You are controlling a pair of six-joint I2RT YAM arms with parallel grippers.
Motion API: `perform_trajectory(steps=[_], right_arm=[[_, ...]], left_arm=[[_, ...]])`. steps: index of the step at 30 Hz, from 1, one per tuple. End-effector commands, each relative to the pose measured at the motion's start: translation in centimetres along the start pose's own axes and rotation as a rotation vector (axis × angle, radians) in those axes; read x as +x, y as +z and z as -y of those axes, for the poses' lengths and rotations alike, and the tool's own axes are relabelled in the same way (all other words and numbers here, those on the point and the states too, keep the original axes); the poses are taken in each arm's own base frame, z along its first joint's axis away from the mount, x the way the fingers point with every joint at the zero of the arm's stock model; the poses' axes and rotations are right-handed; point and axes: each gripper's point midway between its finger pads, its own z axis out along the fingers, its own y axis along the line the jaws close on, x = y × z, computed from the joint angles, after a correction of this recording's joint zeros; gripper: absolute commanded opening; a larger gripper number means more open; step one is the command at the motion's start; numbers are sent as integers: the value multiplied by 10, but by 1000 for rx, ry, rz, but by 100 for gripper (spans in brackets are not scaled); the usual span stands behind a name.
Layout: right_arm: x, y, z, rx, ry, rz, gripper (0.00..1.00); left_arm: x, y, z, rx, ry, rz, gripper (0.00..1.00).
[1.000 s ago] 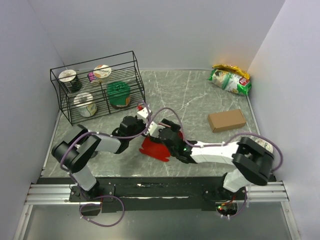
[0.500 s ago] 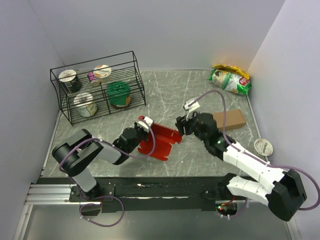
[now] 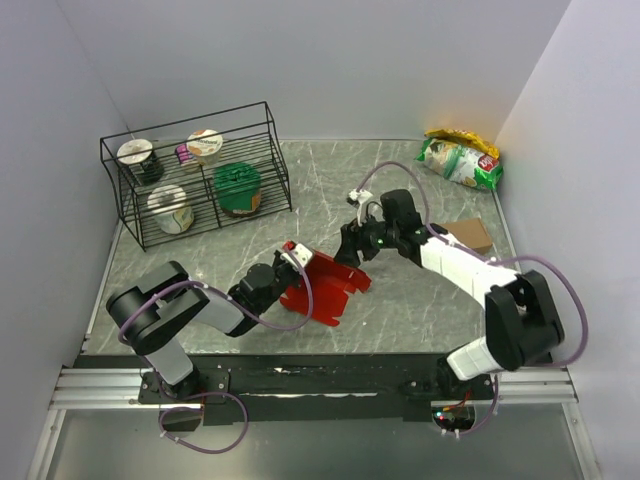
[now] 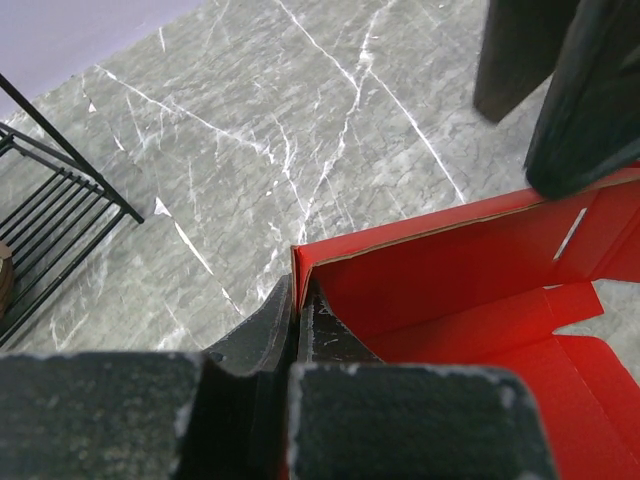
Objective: Fold the paper box
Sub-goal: Fold the paper box at the center of the board.
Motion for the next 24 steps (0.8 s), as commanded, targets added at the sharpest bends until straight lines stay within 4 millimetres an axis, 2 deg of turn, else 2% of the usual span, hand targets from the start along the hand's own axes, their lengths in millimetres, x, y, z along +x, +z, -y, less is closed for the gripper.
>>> perform_trajectory(steps=[1, 5, 12, 16, 20, 24], right_arm=[[-23, 6, -25, -210, -75, 20, 71], [-14, 19, -19, -242, -71, -30, 61], [2, 29, -10, -235, -60, -96, 61], [14, 36, -2, -210, -49, -138, 56], [19, 41, 2, -203, -37, -153, 46], [25, 49, 8, -160, -39, -195, 42]], left_arm=[[-13, -1, 2, 4, 27, 51, 1], [-14, -2, 2, 6, 26, 56, 1], [-13, -1, 4, 11, 23, 56, 1], [-12, -1, 7, 19, 19, 55, 1], [-10, 0, 8, 23, 17, 51, 1], [-10, 1, 8, 21, 16, 51, 1]])
